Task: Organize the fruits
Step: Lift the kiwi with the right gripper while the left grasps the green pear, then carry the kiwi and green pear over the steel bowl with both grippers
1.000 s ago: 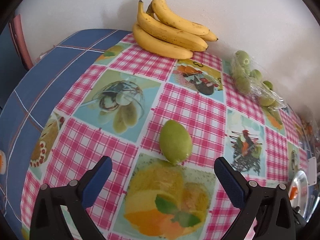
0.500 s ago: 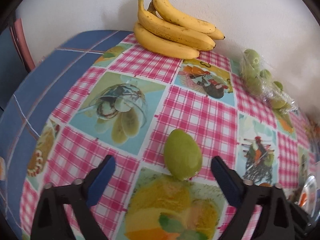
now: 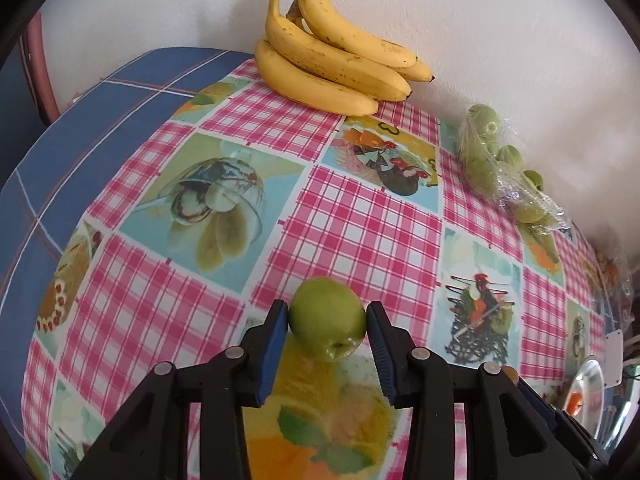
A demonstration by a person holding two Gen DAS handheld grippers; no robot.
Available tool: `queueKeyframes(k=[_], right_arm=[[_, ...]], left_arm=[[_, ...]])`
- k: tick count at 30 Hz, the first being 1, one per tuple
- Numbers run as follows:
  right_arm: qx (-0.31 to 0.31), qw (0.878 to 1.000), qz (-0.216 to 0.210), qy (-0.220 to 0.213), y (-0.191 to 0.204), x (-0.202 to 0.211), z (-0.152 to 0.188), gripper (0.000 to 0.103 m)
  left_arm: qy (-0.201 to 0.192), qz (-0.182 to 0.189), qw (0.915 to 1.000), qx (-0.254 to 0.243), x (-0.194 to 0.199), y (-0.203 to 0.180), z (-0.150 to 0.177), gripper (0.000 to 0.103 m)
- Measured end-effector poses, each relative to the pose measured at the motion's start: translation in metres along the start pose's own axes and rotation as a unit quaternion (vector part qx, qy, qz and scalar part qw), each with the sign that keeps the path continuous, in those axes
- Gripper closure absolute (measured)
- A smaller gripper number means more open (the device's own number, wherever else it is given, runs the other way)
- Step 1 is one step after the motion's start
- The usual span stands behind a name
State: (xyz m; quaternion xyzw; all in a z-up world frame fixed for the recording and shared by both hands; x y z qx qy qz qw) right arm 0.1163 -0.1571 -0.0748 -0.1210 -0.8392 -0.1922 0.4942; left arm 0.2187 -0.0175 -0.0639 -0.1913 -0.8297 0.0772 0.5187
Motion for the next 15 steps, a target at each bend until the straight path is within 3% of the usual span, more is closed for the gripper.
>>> queueKeyframes(k=[9,15], right_arm=[[-0.009,1.000,-0.005,0.000,-0.008,0.027,0.016,0.076],[-0.009,1.000,-0.004,0.003,-0.013,0.044,0.032,0.076]], left_arm=[[-0.012,0.020,0.9996,0.016,0.041,-0.021,0.026,0.060],[-0.013,0.022,0.9997,0.001,0.062,-0.036,0.051,0.060]])
Point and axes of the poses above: each gripper's, at about its wrist camera, not at the fingertips, and x roughly against the way its jaws point, y to its left, z to its underside, the point moved 3 cm from there along -x, roughly the way its jaws point, and after that the axes turned 8 degrees about z, right-handed, at the moved point
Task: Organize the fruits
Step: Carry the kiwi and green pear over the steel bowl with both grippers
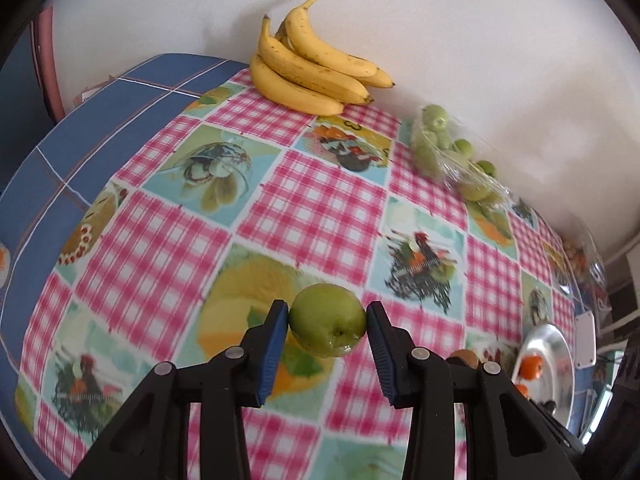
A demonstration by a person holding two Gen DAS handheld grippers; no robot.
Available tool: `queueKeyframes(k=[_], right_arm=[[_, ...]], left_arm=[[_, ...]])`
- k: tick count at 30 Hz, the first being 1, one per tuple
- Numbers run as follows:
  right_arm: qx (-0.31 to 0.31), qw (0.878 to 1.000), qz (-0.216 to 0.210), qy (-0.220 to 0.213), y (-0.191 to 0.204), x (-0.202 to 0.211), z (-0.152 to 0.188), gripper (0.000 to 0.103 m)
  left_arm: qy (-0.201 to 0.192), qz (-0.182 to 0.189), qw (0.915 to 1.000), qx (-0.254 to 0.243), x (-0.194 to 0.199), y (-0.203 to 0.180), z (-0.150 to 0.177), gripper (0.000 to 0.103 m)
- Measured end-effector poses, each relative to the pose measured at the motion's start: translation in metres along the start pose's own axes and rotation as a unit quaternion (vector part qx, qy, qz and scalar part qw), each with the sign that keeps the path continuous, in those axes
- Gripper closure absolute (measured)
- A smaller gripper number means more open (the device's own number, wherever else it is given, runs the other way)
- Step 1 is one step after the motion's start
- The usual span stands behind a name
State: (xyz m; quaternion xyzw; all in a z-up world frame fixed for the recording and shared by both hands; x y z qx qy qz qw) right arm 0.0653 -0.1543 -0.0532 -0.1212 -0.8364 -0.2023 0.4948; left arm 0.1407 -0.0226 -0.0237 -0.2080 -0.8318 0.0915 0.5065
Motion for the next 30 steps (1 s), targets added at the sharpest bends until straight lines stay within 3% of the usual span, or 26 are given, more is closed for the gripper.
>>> queueKeyframes(k=[19,30], right_arm=[[-0.011,0.999,0.030,-0.003,-0.043,0.051,0.040,0.076],[-0.007,0.999,0.041,-0.017,-0.060,0.066,0.039,0.076]], left_arm=[[0.005,-0.006,0.9998,0.021,0.023,-0.019,0.039,0.060],[0.003,0.005,0.9998,0.021,0.018,-0.045,0.048,0.060]])
Point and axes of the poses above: each gripper's, at about its wrist camera, not at the fingertips, and x roughly against the way its jaws point, y to its left, z to its underside, the point moved 3 cm from there along -x, roughly the way its jaws point, and after that the axes turned 8 degrees about z, right-handed, at the moved point
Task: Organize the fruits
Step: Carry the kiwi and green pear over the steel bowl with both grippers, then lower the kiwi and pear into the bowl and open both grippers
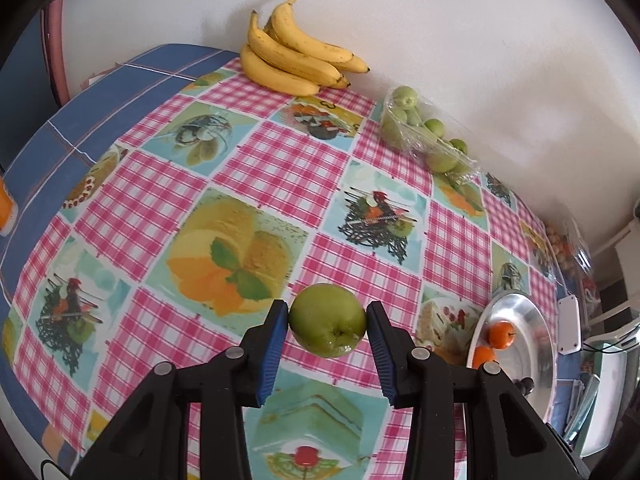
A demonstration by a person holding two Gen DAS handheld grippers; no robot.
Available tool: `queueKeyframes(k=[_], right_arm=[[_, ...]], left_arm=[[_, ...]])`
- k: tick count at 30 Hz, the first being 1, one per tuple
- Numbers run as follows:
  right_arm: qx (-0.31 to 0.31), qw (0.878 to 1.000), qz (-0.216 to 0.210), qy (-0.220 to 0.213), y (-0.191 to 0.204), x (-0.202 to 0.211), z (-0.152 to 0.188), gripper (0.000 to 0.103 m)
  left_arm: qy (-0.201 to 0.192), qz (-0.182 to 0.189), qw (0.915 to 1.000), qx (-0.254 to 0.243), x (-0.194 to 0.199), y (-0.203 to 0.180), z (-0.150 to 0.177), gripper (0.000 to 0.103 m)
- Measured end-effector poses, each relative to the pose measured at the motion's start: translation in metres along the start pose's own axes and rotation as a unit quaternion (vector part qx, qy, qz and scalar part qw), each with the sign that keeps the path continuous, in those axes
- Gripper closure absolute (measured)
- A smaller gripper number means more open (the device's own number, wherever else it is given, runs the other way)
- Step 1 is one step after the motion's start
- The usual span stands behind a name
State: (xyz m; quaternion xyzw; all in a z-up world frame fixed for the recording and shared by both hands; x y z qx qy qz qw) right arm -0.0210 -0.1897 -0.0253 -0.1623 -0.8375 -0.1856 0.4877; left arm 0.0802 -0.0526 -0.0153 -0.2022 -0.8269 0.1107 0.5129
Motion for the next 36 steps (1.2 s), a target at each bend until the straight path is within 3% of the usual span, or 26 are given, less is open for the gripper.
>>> queueKeyframes(k=[9,18,27,36], right_arm=[[-0.036,0.999,0.007,0.002,-0.027,-0.002,-0.010,0.076],[-0.084,0.996,0.023,-0.002,-0.071,0.004,-0.015,0.076],[-0.125,0.991,0.042,0.003,-0.114,0.007,-0.012,0.076],[-0.156,0.986,0.058,-0.007,-0.156,0.017,-0.009,0.076]], left_arm=[[0.015,0.008,0.9996,-0.020,-0.015,-0.026,0.010,0.060],[0.026,0.020,0.9964,-0.078,-0.020,-0.068,0.027,0.060],[0.034,0.032,0.9877,-0.149,-0.020,-0.117,0.050,0.060],[0.043,0.048,0.9722,-0.225,-0.024,-0.165,0.079,0.060]])
Point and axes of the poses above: each gripper's, at about its wrist camera, not at the fingertips, and x roughly against the way its jaws point, y to its left, z to its underside, the point moved 3 cm from there along -x, roughly the way its jaws point, and after that the axes turned 8 degrees about z, right-handed, at the moved point
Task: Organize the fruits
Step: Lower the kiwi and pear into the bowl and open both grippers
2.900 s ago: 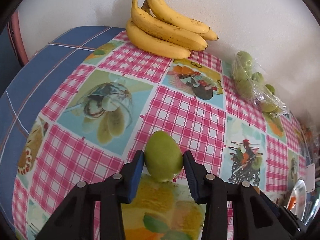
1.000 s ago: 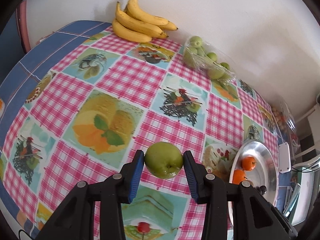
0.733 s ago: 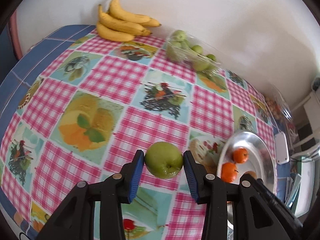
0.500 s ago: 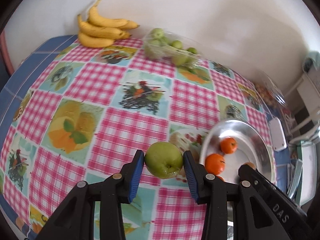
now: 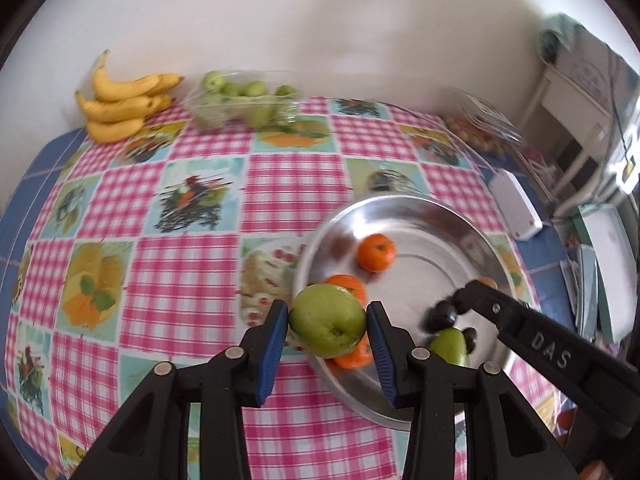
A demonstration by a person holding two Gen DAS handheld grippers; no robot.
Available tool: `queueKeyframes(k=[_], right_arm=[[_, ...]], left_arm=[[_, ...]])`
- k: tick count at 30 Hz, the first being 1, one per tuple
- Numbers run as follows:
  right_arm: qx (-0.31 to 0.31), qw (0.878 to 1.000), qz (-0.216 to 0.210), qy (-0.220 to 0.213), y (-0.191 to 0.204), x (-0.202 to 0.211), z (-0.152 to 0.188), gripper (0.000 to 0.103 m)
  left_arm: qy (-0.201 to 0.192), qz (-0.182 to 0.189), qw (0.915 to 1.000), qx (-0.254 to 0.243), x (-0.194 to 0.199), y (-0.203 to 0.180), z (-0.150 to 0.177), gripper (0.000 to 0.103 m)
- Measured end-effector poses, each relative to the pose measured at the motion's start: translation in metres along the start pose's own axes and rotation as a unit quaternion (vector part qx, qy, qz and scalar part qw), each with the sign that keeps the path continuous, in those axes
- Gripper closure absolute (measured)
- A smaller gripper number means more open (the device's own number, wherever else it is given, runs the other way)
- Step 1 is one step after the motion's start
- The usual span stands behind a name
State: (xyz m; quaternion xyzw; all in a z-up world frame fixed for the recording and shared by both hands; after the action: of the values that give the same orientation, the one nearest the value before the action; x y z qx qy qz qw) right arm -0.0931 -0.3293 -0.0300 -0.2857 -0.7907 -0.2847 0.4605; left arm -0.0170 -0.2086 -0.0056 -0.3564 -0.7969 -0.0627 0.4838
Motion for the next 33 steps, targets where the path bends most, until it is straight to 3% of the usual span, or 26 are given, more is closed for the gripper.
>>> queueKeyframes(k=[15,24,33], right_arm=[[-0.006,1.000,-0.013,-0.001,-0.011,-0.006,-0.008,0.076],[-0.006,1.000,-0.014,0.008,-0.011,-0.017,-0.010,0.076],[-0.003,1.000,-0.020,0.010,-0.007,-0.025,-0.010,0.076]], left_arm=[[-0.009,0.017,0.9977,-0.065,-0.020,-0.036,-0.005,0.062],[0.001,0.008,0.9986,-0.052,-0.028,-0.027,-0.004,0.062],[0.006,-0.005,1.0000,-0.002,-0.028,0.006,-0.007,0.061]])
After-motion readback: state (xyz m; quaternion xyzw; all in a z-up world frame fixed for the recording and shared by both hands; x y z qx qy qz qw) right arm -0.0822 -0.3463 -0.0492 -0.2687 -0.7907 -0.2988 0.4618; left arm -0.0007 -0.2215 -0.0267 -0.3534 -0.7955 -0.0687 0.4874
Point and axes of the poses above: each gripper's, at about its wrist camera, not at the fingertips, and x roughly against the way its jaws point, y to its left, z to its underside, the point moved 3 cm from there along -x, roughly the way its jaws point, and after that the axes turned 8 degrees about z, right-handed, at the moved point
